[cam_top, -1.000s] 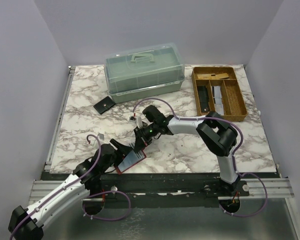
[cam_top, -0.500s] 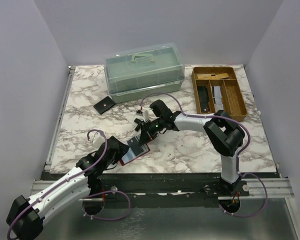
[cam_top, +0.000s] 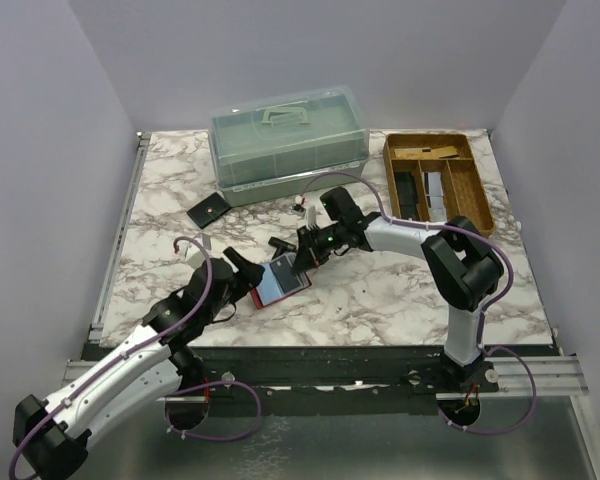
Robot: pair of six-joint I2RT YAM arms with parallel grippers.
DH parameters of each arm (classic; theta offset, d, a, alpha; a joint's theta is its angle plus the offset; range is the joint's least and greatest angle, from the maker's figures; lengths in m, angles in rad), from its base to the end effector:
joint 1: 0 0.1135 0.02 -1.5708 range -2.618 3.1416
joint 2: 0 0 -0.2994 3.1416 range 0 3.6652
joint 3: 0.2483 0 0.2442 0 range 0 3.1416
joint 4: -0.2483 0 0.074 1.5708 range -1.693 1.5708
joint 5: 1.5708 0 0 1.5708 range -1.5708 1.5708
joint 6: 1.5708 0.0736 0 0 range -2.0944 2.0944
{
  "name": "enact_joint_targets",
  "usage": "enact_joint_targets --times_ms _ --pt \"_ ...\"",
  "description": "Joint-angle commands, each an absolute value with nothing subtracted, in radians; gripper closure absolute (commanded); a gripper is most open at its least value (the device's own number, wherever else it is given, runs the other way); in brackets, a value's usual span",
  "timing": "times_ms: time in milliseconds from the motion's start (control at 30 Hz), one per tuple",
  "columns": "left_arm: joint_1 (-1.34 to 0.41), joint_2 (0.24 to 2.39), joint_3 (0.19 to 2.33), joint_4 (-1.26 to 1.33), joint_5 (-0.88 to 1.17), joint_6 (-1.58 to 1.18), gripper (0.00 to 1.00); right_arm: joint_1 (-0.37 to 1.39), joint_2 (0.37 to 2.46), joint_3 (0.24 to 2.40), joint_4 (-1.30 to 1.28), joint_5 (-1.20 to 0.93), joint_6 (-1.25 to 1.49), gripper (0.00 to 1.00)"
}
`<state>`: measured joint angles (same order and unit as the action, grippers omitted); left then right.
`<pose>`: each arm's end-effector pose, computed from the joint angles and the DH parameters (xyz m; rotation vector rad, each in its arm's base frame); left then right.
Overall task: Take the credit cards out of the card holder
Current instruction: Remove the credit card from the card holder.
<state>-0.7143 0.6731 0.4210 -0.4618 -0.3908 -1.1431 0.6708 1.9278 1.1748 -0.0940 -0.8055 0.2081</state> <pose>0.1222 -0.0689 0.2062 -0.6843 2.1769 -0.5619 0.2969 0.3034 0.1823 -0.9608 2.3292 1.3597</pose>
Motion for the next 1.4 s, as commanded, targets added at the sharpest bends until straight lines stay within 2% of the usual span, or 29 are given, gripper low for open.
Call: enact_joint_targets --times_ms 0,133,267,667,867,1133,1367 --pt "-0.71 0.575 0.456 -0.213 -0.167 -0.971 0.28 0.672 1.92 1.163 -0.086 -0.81 0.193 1.0" --pt "-0.71 0.675 0.412 -0.065 -0.031 -1.04 0.31 0.66 1.922 1.15 -0.062 -0.834 0.215 1.0" --pt "-0.709 0.794 0.352 0.064 -0.042 -1.076 0.4 0.644 1.918 1.136 -0.036 -0.872 0.233 1.0" --pt "-0.674 0.83 0.121 0.462 -0.063 -1.076 0.41 0.583 1.942 1.076 0.132 -1.086 0.368 1.0" --pt "-0.663 0.839 0.1 0.49 -0.05 -1.074 0.42 0.582 1.954 1.053 0.209 -1.161 0.439 1.0" --pt "-0.652 0.809 0.08 0.554 -0.001 -1.091 0.46 0.582 1.975 1.064 0.178 -1.141 0.418 1.0" --pt "-0.648 0.783 0.066 0.501 -0.032 -1.114 0.41 0.581 1.974 1.05 0.229 -1.179 0.45 1.0"
